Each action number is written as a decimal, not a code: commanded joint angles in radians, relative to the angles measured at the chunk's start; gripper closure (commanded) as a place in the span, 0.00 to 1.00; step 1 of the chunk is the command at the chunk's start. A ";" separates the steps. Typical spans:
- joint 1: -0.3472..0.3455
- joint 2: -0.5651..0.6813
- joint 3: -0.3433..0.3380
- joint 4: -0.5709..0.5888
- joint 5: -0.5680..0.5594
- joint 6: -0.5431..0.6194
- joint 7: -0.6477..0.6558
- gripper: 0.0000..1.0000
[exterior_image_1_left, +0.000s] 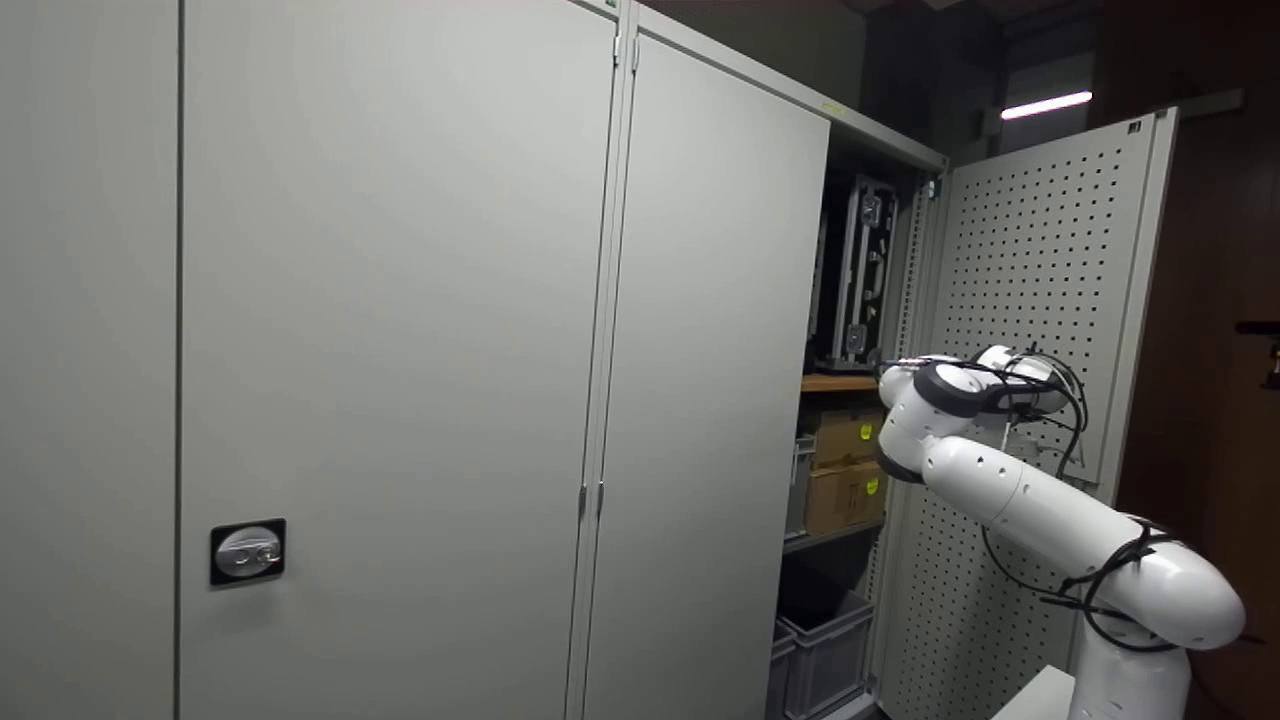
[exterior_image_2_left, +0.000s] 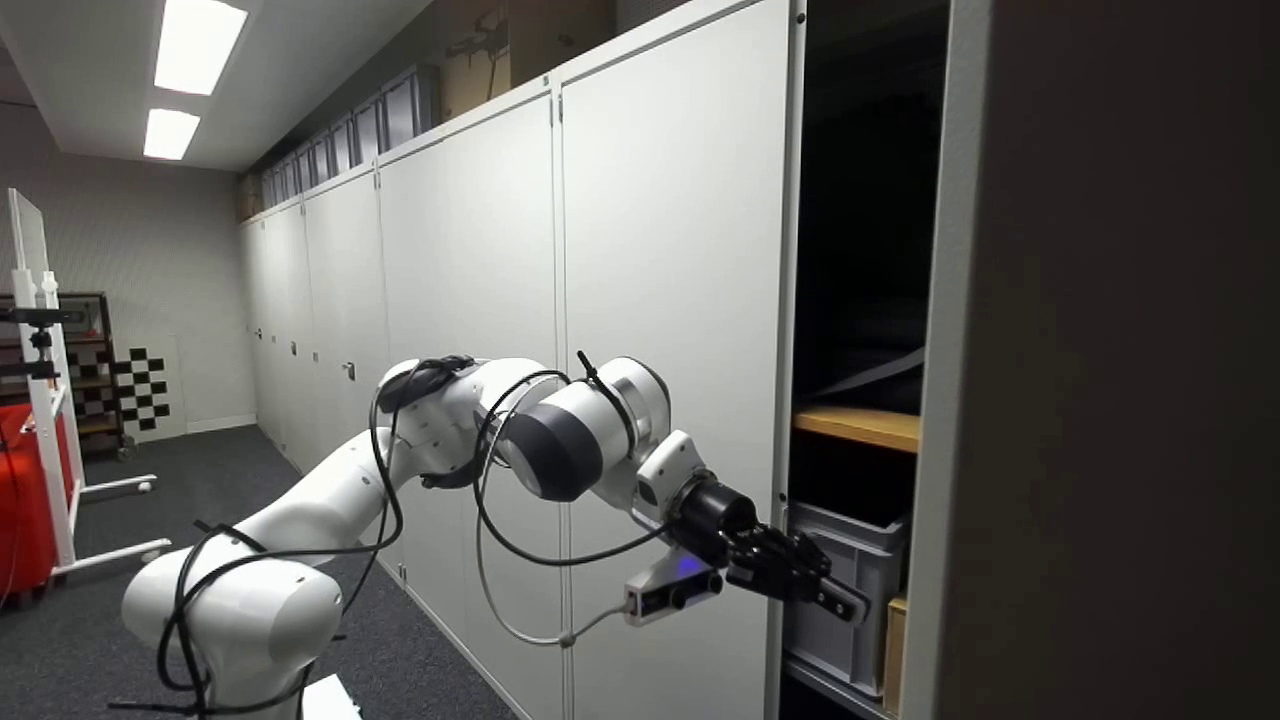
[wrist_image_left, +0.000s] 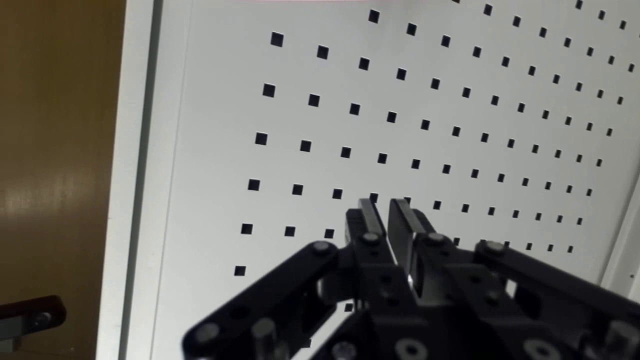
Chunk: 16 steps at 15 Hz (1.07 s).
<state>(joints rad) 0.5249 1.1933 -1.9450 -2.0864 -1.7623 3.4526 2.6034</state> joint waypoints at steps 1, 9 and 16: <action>-0.084 0.035 0.003 0.030 0.011 0.000 0.000 1.00; -0.292 0.102 0.033 0.063 0.033 0.002 0.000 1.00; -0.389 0.129 0.041 0.105 0.050 0.000 0.000 1.00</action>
<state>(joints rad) 0.1718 1.3041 -1.8958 -2.0126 -1.7286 3.4530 2.6035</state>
